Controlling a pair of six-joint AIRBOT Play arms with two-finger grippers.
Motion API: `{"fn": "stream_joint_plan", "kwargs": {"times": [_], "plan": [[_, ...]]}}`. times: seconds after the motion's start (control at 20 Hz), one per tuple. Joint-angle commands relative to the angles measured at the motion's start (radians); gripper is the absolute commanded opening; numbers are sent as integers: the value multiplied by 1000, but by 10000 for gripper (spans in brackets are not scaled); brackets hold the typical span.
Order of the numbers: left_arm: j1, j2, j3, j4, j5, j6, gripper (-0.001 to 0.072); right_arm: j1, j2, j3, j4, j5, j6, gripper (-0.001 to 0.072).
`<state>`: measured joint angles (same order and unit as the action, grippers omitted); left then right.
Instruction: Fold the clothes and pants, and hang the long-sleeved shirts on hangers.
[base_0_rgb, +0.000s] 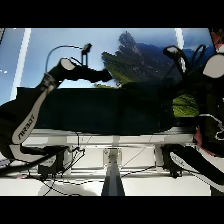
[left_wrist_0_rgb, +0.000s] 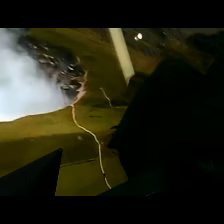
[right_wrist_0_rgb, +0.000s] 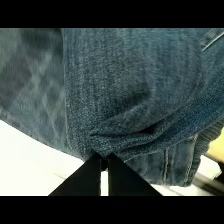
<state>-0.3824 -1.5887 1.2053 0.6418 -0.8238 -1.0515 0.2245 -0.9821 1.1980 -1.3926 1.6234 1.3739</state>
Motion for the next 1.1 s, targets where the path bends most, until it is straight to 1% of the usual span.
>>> {"fn": "stream_joint_plan", "kwargs": {"times": [0.0, 0.05, 0.1, 0.15, 0.2, 0.35, 0.45, 0.5, 0.55, 0.6, 0.85, 0.95, 1.05], "plan": [[-64, -25, 5, -49, -19, 231, 682, 0, 52, -62, 5, 9, 6, 21], [-67, -25, 5, -49, -24, 231, 682, 0, 52, -62, 5, 7, 6, 21], [-70, -25, 5, -47, -41, 258, 682, 0, 52, -62, 5, 3, 6, 21], [-73, -26, 5, -48, -61, 314, 682, 0, 52, -62, 5, -5, 6, 21], [-78, -26, 5, -53, -75, 347, 681, 0, 52, -62, 5, -19, 6, 22], [-96, -26, 5, -101, -82, 351, 682, 0, 52, -62, 5, -64, 6, 22], [-113, -26, 5, -112, -74, 401, 680, 0, 52, -62, 5, -83, 6, 22], [-122, -28, 5, -112, -59, 425, 639, 0, 52, -62, 5, -84, 6, 22], [-132, -31, 5, -112, -34, 432, 559, 0, 52, -62, 5, -84, 6, 22], [-143, -35, 5, -112, -1, 432, 536, 0, 52, -62, 5, -84, 6, 22], [-190, -51, 9, -123, 132, 432, 538, 0, 52, -62, 5, -91, 6, 22], [-190, -51, 26, -158, 156, 432, 538, 0, 52, -62, 5, -95, 5, 22], [-188, -51, 50, -154, 174, 433, 538, 0, 52, -62, 5, -95, 5, 22]]}}
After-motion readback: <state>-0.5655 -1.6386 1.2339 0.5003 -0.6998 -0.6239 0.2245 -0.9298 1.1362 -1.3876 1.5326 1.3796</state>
